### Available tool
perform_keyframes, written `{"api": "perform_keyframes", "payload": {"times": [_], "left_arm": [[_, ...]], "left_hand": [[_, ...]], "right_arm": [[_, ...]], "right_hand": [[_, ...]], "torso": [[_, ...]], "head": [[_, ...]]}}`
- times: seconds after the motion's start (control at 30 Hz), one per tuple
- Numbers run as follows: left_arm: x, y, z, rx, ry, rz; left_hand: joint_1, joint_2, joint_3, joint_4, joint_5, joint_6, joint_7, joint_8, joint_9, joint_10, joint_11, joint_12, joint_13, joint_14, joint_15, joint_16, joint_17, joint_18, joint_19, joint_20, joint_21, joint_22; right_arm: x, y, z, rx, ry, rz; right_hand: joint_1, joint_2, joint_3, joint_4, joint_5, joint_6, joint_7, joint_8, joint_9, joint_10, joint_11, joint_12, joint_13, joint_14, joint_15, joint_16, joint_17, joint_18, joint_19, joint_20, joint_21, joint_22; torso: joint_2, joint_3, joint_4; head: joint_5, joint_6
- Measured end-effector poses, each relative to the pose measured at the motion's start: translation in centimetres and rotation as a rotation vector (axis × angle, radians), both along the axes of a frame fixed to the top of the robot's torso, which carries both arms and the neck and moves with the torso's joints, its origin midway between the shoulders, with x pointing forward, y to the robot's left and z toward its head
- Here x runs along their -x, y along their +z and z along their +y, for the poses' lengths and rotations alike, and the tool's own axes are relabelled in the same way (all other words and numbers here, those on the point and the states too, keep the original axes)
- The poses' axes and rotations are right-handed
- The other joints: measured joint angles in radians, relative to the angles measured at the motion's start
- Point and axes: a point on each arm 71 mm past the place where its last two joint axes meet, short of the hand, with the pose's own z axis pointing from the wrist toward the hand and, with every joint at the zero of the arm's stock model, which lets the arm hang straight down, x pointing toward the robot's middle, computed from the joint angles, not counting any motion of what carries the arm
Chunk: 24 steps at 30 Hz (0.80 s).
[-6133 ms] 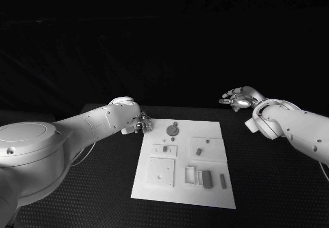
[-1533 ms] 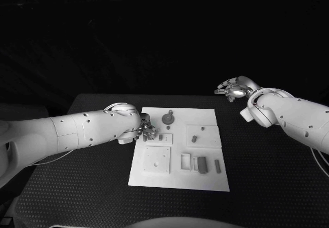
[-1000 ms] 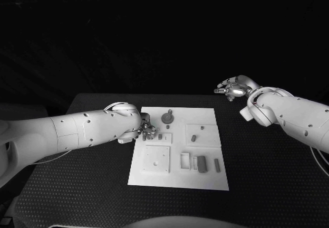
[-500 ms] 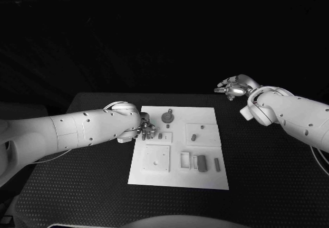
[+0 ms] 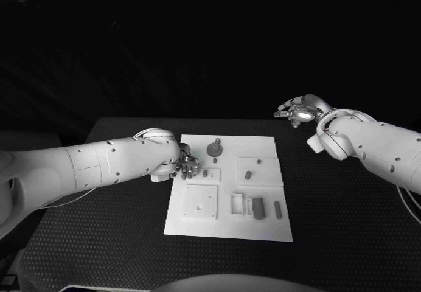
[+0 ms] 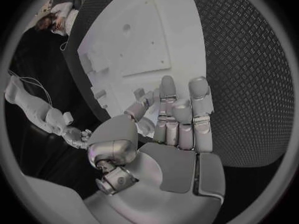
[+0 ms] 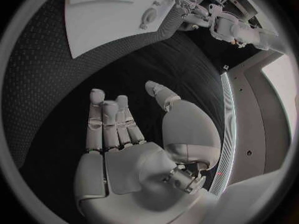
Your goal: Assemble the parts on the task board
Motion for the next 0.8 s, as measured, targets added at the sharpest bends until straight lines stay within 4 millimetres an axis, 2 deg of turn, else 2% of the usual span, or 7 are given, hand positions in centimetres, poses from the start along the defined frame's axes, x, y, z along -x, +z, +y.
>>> {"api": "perform_keyframes", "payload": {"times": [0.8], "left_arm": [[-0.45, 0.2, -0.79, -0.051, -0.037, 0.0]], "left_hand": [[-0.007, -0.001, 0.016, -0.002, 0.004, 0.015, -0.005, 0.006, 0.002, 0.012, -0.001, 0.0, 0.001, 0.009, -0.002, 0.003, -0.001, -0.001, 0.002, -0.002, 0.001, 0.0]], "right_arm": [[0.0, -0.01, -0.03, 0.0, 0.0, 0.001]], "right_hand": [[0.0, 0.0, 0.0, 0.0, 0.0, -0.001, 0.001, 0.003, -0.001, 0.0, 0.0, 0.0, -0.002, -0.003, 0.003, 0.0, 0.0, 0.0, 0.0, 0.0, 0.0, 0.0]], "torso": [[0.0, -0.0002, 0.0001]], "head": [[-0.006, -0.001]]}}
